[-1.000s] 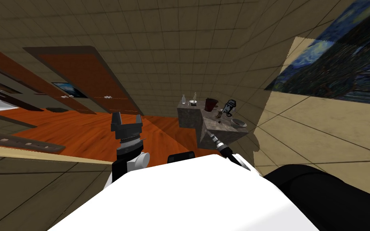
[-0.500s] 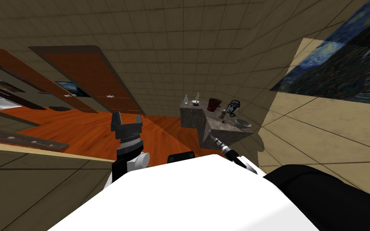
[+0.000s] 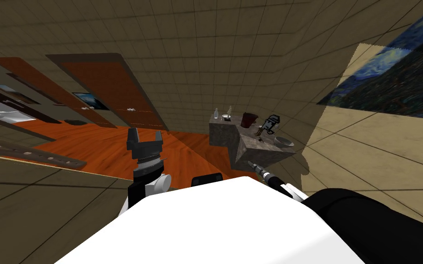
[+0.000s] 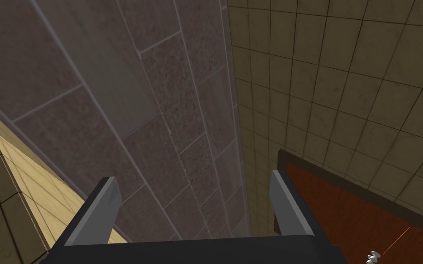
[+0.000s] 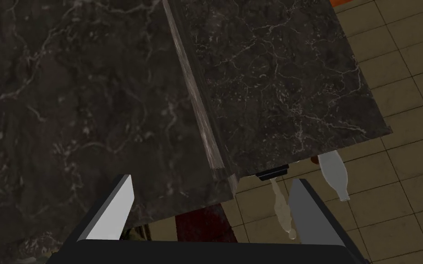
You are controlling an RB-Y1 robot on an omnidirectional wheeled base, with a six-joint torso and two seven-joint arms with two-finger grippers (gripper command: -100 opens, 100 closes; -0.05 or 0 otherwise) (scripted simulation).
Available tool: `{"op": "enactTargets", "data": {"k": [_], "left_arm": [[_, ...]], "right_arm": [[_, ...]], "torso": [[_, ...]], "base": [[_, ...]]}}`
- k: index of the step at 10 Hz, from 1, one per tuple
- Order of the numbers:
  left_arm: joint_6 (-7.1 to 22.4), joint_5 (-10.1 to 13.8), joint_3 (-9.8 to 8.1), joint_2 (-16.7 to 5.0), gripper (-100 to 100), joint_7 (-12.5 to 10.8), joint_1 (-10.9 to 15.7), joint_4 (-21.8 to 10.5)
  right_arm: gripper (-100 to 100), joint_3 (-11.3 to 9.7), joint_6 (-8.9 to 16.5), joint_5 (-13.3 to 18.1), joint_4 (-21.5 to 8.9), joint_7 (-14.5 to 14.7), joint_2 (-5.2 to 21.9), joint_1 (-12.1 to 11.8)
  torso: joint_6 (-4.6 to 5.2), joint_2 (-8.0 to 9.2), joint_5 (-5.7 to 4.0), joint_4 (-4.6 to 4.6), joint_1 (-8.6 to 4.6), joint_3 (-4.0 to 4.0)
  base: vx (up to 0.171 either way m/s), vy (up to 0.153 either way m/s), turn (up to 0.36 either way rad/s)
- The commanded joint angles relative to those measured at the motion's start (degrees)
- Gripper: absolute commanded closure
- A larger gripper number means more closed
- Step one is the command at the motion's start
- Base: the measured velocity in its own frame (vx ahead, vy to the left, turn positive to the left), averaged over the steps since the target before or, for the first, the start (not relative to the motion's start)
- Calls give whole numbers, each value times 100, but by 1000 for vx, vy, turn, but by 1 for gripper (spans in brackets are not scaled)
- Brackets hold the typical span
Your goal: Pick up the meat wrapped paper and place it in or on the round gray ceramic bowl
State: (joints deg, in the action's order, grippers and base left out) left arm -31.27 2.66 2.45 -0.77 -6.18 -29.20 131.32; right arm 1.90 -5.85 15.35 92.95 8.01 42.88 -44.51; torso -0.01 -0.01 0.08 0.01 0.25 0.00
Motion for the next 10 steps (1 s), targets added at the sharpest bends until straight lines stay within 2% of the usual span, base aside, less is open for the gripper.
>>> {"op": "enactTargets", "data": {"k": [1, 2, 4, 6, 7, 9, 10], "left_arm": [[0, 0, 0, 0, 0, 0, 0, 0], [0, 0, 0, 0, 0, 0, 0, 0], [0, 0, 0, 0, 0, 0, 0, 0], [0, 0, 0, 0, 0, 0, 0, 0], [0, 0, 0, 0, 0, 0, 0, 0], [0, 0, 0, 0, 0, 0, 0, 0], [0, 0, 0, 0, 0, 0, 0, 0]], "right_arm": [[-100, 9, 124, 8, -143, 12, 181, -22], [-100, 45, 274, 59, -426, 91, 376, -102], [-100, 45, 274, 59, -426, 91, 414, -102], [-100, 116, 555, 121, -870, 252, 831, -245], [-100, 116, 555, 121, -987, 252, 846, -245], [-100, 188, 801, 130, -1523, 412, 1194, -361], [-100, 188, 801, 130, -1523, 412, 1224, -361]], "torso": [[0, 0, 0, 0, 0, 0], [0, -1, 0, 0, -1, 0], [0, 0, 1, 1, -2, 0], [-2, -1, -1, 0, -8, 0], [-2, -6, 1, -1, 3, -3], [0, 1, 1, 0, -3, 1], [-2, 2, 1, 1, -1, 1]], "base": [[6, 79, 39], [2, 93, 85], [3, 53, 14], [10, 84, 134], [12, 75, 57], [-3, 77, 140], [-4, 49, 98]]}}
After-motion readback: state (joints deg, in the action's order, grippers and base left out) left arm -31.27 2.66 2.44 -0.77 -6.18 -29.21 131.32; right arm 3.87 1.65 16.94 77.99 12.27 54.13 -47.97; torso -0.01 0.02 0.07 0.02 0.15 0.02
